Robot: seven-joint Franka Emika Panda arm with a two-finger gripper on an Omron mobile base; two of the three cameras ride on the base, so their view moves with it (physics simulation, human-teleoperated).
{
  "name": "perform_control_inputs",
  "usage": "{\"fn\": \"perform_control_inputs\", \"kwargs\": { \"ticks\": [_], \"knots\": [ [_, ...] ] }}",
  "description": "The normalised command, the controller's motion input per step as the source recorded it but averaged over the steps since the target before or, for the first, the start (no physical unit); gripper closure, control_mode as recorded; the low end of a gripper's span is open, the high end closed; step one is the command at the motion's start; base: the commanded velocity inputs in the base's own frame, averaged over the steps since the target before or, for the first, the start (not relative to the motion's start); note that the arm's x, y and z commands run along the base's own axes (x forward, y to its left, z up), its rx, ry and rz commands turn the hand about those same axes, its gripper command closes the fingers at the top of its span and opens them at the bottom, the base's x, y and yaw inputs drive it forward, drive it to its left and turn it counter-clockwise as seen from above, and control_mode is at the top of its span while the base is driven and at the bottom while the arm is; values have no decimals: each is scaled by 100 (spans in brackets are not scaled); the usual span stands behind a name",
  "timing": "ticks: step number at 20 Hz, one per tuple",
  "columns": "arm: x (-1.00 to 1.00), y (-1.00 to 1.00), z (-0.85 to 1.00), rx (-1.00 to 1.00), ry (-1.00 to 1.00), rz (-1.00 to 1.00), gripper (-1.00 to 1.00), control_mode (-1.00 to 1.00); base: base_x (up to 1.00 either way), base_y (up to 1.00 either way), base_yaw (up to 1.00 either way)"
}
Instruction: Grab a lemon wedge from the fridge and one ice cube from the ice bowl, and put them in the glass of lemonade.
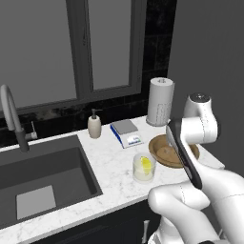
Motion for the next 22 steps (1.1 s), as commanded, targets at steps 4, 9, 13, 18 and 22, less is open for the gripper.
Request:
{"fn": "perform_control_inputs", "kwargs": {
  "ticks": [4,9,13,18,22],
  "knots": [
    [25,-5,-46,0,0,0,-100,-100,0,0,0],
    [23,-22,-27,0,2,0,-100,-100,0,0,0],
    [25,-28,-17,0,5,1,-100,-100,0,0,0],
    [33,-18,-18,0,4,2,-100,-100,0,0,0],
    [35,-4,-21,0,5,6,-100,-100,0,0,0]
  ]
}}
